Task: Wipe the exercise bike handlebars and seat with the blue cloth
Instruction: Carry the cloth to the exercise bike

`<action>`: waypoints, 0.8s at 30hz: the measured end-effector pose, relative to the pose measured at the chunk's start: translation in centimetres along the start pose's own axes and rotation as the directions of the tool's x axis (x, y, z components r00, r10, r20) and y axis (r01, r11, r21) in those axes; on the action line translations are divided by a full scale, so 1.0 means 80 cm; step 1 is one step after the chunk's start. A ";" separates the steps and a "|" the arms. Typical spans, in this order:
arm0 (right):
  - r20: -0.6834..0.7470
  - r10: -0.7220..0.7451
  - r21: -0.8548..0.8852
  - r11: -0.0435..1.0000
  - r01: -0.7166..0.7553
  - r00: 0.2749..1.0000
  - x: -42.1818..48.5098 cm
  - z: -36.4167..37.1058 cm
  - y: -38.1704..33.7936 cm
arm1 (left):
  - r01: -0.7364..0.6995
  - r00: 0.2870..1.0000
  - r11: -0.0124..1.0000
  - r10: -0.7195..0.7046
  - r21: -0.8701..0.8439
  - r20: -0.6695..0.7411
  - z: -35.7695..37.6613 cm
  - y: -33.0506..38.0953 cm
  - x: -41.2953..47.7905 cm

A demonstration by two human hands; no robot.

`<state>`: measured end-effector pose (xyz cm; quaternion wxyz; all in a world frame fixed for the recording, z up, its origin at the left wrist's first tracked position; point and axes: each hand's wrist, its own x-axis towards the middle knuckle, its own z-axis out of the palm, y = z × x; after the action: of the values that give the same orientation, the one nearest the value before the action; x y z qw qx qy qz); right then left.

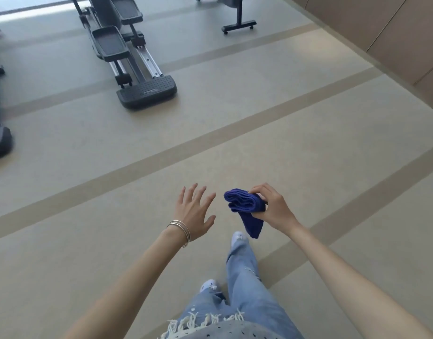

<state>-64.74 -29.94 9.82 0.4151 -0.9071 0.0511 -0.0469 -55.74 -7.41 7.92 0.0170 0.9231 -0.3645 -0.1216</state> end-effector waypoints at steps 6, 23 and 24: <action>0.091 -0.260 -0.264 0.925 0.275 0.961 0.086 -0.027 0.038 | 0.009 1.000 1.000 -0.009 0.024 0.001 -0.019 -0.019 0.099; 0.130 -0.393 -0.454 0.793 0.407 0.910 0.390 -0.145 0.134 | 0.083 0.996 0.996 -0.084 0.043 0.013 -0.105 -0.047 0.392; 0.121 -0.381 -0.446 0.804 0.393 0.917 0.406 -0.149 0.139 | 0.081 0.997 0.996 -0.081 0.042 0.015 -0.109 -0.050 0.408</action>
<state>-34.71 -50.37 10.53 0.1696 -0.9712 -0.1303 -0.1055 -28.01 -27.05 8.94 -0.0100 0.9363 -0.3293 -0.1222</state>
